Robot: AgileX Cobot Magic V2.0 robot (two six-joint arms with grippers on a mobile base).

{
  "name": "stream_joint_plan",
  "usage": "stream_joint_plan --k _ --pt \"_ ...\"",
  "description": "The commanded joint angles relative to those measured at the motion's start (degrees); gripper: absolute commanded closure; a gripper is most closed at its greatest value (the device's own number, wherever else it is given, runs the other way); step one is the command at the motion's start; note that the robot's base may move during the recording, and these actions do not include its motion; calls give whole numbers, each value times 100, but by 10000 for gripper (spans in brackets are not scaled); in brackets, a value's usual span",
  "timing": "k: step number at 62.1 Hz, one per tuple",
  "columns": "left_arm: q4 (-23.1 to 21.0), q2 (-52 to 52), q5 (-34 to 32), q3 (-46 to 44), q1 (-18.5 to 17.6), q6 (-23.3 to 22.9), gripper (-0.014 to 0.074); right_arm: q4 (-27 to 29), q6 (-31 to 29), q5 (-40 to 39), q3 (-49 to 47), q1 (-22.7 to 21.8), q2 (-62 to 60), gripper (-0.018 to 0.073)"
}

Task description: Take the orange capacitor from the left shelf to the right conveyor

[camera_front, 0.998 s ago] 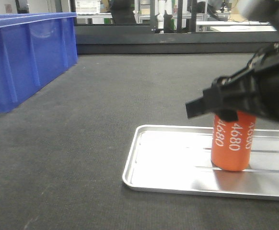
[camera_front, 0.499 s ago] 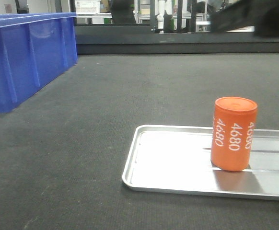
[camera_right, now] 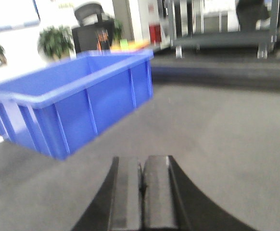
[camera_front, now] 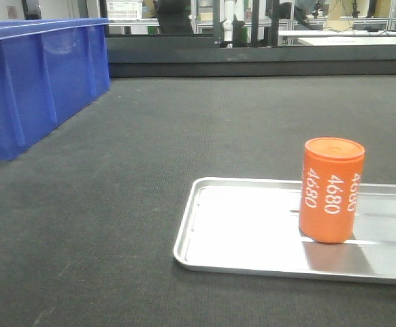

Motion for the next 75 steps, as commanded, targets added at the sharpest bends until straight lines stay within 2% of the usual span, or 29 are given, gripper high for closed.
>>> stream_joint_plan --k 1,29,34,45,49,65,75 --pt "-34 -55 -505 159 -26 -23 722 -41 -6 -436 -186 -12 -75 505" --pt "-34 -55 -505 159 -26 -23 722 -48 -33 -384 -186 -90 -125 505" --pt "-34 -55 -505 159 -26 -23 722 -113 -243 -201 -186 -401 -324 505" --pt "-34 -55 -505 159 -26 -23 722 -319 -680 453 -112 -1710 -1118 505" --pt "-34 -55 -505 159 -26 -23 722 -319 -680 438 40 -1996 -1478 505" --pt "-34 -55 -505 159 -26 -23 722 -319 -680 442 1018 -2076 -2483 505" --pt "-34 -55 -505 159 -26 -23 722 -307 -675 407 1314 -2076 -2667 505"
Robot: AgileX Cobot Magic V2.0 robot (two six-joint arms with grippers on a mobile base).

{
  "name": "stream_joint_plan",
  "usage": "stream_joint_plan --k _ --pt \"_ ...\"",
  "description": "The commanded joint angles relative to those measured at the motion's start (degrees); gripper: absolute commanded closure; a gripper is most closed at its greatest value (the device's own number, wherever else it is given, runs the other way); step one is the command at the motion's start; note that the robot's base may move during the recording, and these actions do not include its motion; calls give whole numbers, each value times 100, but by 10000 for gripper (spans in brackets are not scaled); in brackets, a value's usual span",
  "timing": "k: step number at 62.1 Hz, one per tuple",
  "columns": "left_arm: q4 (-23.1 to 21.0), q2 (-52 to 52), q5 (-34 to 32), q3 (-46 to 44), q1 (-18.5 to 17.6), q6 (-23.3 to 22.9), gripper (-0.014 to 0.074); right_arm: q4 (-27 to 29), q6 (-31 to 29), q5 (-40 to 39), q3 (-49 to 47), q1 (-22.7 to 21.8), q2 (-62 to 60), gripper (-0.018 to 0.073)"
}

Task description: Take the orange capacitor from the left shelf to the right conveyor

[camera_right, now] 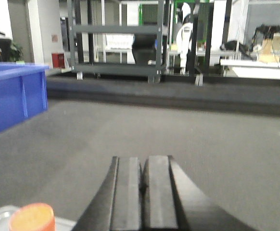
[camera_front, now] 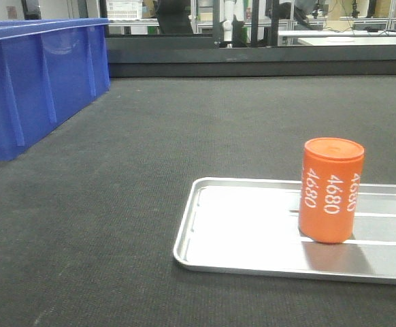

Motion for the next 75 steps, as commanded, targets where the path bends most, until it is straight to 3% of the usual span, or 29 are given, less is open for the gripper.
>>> stream_joint_plan --k 1,17,37,49,75 --pt "-34 -55 -505 159 -26 -23 722 -59 -72 -498 -106 -45 -5 505" --pt "-34 -55 -505 159 -26 -23 722 -53 -72 -541 -63 -45 -5 505" --pt "-34 -55 -505 159 -26 -23 722 492 -4 -2128 879 -45 -129 505" --pt "-34 -55 -505 159 -26 -23 722 494 -29 -1656 865 -209 -123 505" --pt "-34 -55 -505 159 -26 -23 722 494 -29 -1669 865 -961 -123 505"
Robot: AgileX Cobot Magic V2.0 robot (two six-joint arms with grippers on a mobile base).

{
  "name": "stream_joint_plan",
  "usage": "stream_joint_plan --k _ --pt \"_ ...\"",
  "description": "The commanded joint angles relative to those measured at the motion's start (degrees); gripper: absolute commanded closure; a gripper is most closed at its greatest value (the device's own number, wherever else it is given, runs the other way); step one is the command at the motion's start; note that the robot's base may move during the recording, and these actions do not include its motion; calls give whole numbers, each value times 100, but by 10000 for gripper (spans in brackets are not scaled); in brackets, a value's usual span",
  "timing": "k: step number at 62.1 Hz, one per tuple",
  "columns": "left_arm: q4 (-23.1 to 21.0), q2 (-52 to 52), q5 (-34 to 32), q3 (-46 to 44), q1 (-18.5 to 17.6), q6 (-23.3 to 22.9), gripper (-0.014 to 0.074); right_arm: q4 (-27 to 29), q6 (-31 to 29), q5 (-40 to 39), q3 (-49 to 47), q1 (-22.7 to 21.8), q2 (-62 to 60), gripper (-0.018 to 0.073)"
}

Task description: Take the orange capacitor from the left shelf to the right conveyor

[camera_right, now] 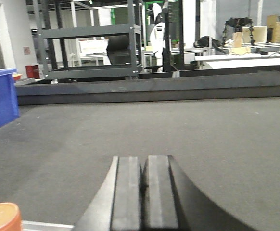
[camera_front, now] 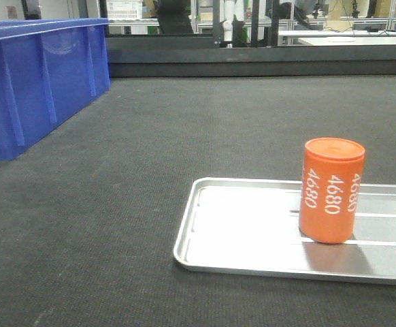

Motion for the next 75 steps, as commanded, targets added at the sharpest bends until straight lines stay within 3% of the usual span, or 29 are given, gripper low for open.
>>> stream_joint_plan --k 1,12,75 --pt "-34 -55 -505 159 -26 -23 722 9 -39 -462 -120 -160 -114 505" --pt "-34 -55 -505 159 -26 -23 722 15 -39 -482 -120 -382 -114 505" --pt "-34 -55 -505 159 -26 -23 722 7 176 -630 -120 -583 -114 505"
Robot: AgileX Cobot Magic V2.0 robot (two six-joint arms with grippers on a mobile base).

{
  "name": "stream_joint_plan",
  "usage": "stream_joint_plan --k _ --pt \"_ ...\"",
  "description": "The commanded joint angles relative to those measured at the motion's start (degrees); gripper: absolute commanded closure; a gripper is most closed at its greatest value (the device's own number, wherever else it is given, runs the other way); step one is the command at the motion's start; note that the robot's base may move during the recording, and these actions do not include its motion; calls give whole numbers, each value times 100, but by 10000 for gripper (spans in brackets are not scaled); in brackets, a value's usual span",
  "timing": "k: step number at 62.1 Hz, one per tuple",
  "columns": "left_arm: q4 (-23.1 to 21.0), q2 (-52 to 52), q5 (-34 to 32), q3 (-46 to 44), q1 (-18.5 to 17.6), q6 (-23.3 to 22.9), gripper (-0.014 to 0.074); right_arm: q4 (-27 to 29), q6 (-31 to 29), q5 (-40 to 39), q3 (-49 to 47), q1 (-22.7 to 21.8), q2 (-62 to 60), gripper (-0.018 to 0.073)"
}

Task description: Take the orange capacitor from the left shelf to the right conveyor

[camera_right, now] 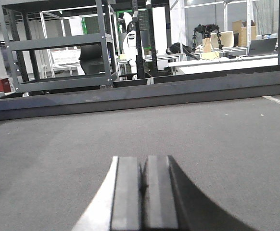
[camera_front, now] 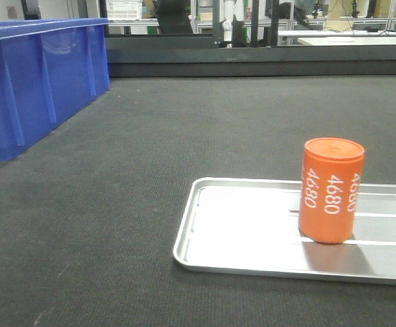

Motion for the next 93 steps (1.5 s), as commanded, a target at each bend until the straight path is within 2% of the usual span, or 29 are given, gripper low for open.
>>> stream_joint_plan --k 1,22,39,50,93 --pt "-34 -55 -505 159 -26 -23 722 -2 -11 -522 -120 -36 -114 505" --pt "-34 -55 -505 159 -26 -23 722 -13 -11 -523 -120 -36 -114 505" --pt "-34 -55 -505 159 -26 -23 722 -248 -20 -629 -120 -36 -114 505" --pt "-34 -55 -505 159 -26 -23 722 -246 -316 -655 -120 -36 -114 505" --pt "-34 -55 -505 159 -26 -23 722 -168 -307 -655 -120 -36 -114 505"
